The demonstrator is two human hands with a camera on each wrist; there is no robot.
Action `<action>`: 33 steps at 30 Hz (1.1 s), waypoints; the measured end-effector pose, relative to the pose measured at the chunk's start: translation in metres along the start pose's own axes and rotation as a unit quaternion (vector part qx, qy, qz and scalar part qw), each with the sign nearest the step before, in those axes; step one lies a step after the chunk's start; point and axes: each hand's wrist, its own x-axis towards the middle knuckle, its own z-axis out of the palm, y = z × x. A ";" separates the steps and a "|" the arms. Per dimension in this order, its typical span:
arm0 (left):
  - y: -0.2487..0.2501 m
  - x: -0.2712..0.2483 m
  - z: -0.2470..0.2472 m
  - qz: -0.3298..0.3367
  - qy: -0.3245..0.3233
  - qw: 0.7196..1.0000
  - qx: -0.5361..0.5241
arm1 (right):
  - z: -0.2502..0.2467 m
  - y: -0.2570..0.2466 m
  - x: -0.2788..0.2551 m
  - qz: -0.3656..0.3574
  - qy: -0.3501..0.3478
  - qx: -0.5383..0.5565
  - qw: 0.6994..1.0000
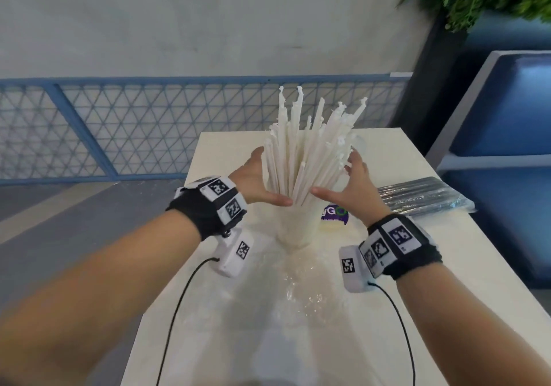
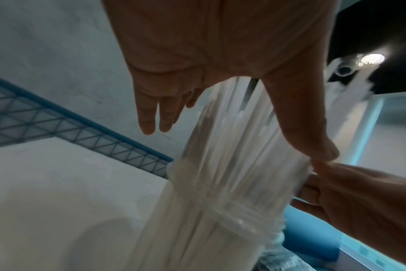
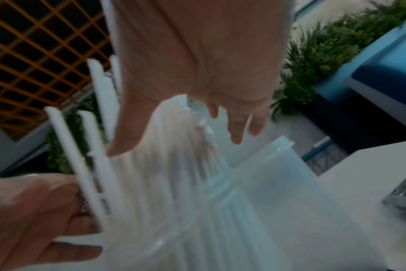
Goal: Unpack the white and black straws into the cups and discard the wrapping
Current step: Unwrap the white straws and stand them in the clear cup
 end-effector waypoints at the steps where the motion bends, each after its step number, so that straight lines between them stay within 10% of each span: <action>1: 0.004 0.008 0.002 0.006 -0.015 1.000 -0.009 | 0.000 0.000 0.007 -0.003 -0.028 0.010 1.000; 6: 0.002 0.037 0.011 0.027 -0.030 0.994 -0.097 | 0.003 0.001 0.025 -0.018 -0.101 0.058 0.993; 19: 0.011 0.046 0.018 0.117 0.088 0.974 -0.175 | 0.036 -0.012 0.036 -0.109 0.020 0.162 0.980; 33: 0.031 0.035 -0.007 0.247 0.098 0.964 -0.015 | 0.034 -0.024 0.037 -0.253 0.042 0.036 0.966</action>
